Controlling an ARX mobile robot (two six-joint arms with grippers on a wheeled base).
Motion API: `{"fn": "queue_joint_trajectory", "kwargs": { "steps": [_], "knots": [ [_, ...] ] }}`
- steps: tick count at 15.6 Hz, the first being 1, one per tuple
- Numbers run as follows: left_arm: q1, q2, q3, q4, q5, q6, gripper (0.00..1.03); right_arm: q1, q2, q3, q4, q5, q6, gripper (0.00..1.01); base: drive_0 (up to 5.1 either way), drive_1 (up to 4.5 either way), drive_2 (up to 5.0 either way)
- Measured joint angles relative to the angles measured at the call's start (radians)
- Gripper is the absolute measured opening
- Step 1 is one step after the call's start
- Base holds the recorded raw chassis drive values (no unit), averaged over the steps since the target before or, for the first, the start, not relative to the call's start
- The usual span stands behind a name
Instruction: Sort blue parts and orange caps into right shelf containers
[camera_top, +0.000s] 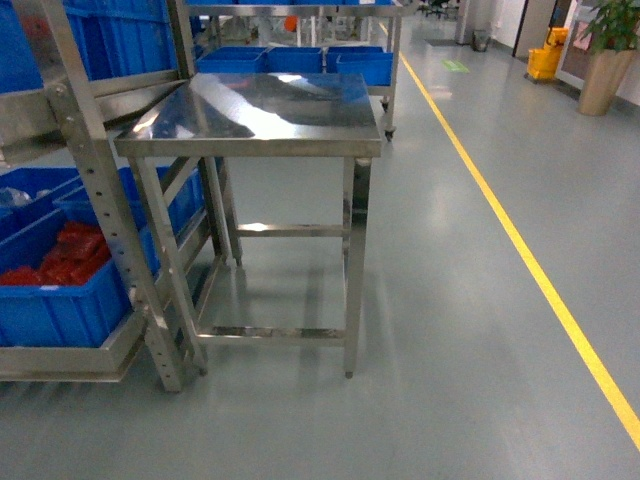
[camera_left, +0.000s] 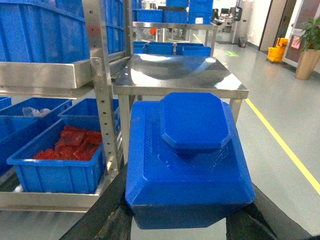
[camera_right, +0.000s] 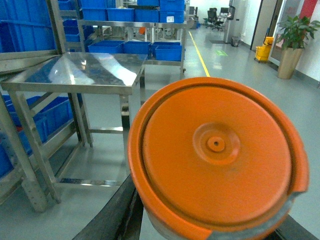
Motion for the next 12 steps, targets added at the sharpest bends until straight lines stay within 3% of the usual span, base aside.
{"fn": "queue_joint_trajectory", "kwargs": {
  "steps": [1, 7, 12],
  "knots": [
    [0.0, 0.0, 0.0, 0.0, -0.001, 0.0, 0.42, 0.0, 0.0, 0.0, 0.0, 0.0, 0.0, 0.42, -0.1, 4.23, -4.4],
    [0.0, 0.0, 0.0, 0.004, 0.003, 0.0, 0.42, 0.0, 0.0, 0.0, -0.002, 0.002, 0.0, 0.42, 0.0, 0.0, 0.0],
    [0.0, 0.0, 0.0, 0.0, 0.0, 0.0, 0.42, 0.0, 0.0, 0.0, 0.002, 0.002, 0.0, 0.42, -4.8, 2.65, 2.6]
  ]
}}
